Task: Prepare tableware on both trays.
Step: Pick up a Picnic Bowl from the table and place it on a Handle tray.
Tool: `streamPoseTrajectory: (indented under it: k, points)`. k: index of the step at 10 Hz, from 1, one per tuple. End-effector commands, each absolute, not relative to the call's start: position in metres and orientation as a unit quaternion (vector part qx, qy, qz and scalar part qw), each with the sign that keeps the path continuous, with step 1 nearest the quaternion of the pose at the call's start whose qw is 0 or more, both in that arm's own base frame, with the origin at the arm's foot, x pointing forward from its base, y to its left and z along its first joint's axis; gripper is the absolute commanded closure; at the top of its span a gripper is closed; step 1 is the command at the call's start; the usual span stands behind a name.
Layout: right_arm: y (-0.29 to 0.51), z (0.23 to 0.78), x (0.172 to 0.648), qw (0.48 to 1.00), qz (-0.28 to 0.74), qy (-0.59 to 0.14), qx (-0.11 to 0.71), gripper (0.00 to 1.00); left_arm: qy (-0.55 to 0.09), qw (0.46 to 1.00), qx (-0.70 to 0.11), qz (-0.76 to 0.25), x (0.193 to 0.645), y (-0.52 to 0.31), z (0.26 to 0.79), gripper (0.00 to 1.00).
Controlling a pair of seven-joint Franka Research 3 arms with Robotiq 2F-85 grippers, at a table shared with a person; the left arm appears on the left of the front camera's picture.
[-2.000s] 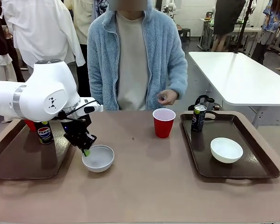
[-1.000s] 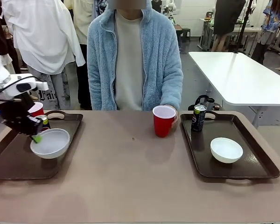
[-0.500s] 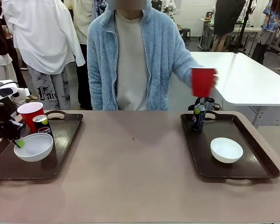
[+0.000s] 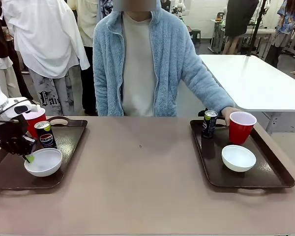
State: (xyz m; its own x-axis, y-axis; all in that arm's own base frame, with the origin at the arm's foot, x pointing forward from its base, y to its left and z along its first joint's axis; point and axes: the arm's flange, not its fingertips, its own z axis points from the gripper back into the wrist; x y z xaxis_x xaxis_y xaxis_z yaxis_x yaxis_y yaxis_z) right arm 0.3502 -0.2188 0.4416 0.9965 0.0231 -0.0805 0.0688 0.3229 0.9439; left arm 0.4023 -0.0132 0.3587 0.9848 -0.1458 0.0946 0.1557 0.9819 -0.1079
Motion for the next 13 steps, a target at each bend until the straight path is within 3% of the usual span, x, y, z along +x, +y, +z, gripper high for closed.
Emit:
streamPoseTrajectory:
  k: [1, 2, 3, 4, 5, 6, 7, 10, 12, 13]
  points:
    - [-0.218, 0.442, 0.349, 0.816, -0.012, 0.04, 0.576, 0.0, -0.052, 0.996, -0.048, -0.06, 0.372, -0.017, 0.338, 1.0]
    - [-0.218, 0.442, 0.349, 0.816, -0.012, 0.04, 0.576, 0.0, -0.051, 0.996, -0.048, -0.061, 0.376, -0.016, 0.337, 1.0]
    - [-0.218, 0.442, 0.349, 0.816, -0.012, 0.04, 0.576, 0.0, -0.051, 0.995, -0.051, -0.065, 0.374, -0.016, 0.338, 0.47]
    - [-0.218, 0.442, 0.349, 0.816, -0.012, 0.04, 0.576, 0.0, -0.052, 0.995, -0.054, -0.068, 0.373, -0.014, 0.343, 0.39]
    - [-0.218, 0.442, 0.349, 0.816, -0.012, 0.04, 0.576, 0.0, -0.056, 0.994, -0.057, -0.07, 0.37, -0.012, 0.348, 0.0]
    - [-0.218, 0.442, 0.349, 0.816, -0.012, 0.04, 0.576, 0.0, -0.064, 0.994, -0.06, -0.071, 0.367, -0.008, 0.36, 0.0]
    - [-0.218, 0.442, 0.349, 0.816, -0.012, 0.04, 0.576, 0.0, -0.072, 0.992, -0.071, -0.077, 0.362, -0.004, 0.372, 0.26]
    - [-0.218, 0.442, 0.349, 0.816, -0.012, 0.04, 0.576, 0.0, -0.105, 0.984, -0.106, -0.097, 0.346, 0.009, 0.418, 0.0]
    - [-0.218, 0.442, 0.349, 0.816, -0.012, 0.04, 0.576, 0.0, -0.124, 0.981, -0.116, -0.098, 0.339, 0.017, 0.44, 0.0]
    - [-0.218, 0.442, 0.349, 0.816, -0.012, 0.04, 0.576, 0.0, -0.134, 0.979, -0.117, -0.098, 0.335, 0.021, 0.45, 0.09]
